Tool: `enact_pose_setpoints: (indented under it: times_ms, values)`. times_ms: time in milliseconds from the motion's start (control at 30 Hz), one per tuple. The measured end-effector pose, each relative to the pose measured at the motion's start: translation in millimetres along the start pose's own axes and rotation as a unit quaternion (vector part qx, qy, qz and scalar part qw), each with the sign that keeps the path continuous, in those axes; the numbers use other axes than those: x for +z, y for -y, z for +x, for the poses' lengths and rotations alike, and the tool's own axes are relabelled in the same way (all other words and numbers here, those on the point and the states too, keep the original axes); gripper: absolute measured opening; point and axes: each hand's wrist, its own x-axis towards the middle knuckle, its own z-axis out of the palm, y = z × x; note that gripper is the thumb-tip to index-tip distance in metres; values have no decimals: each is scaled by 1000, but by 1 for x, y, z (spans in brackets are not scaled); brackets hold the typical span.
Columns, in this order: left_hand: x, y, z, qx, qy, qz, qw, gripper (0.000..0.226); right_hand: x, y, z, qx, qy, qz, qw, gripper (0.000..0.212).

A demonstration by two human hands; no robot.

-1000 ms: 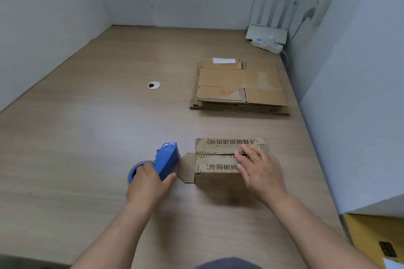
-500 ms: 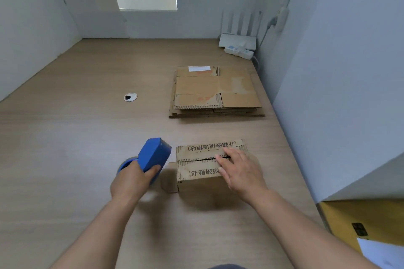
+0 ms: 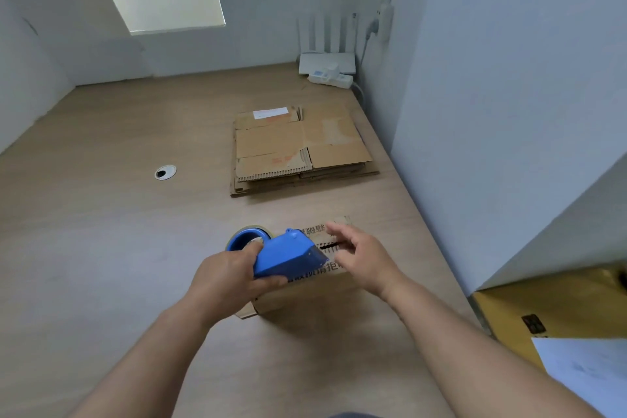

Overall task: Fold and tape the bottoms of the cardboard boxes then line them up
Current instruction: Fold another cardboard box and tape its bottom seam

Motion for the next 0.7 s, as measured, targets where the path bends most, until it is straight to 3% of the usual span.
enact_pose_setpoints:
  times_ms: [100, 233, 367, 700]
  values:
    - [-1, -1, -2, 9, 1, 25, 1000, 59, -10, 17, 7, 22, 28, 114, 993, 57]
    - [-2, -3, -3, 25, 2, 41, 999, 62, -11, 27, 14, 16, 82, 117, 990, 47]
    - [-2, -1, -2, 24, -1, 30, 999, 63, -10, 27, 15, 14, 36, 126, 991, 15]
    - [-13, 8, 17, 25, 52, -60, 997, 61, -2, 22, 15, 14, -29, 115, 993, 20]
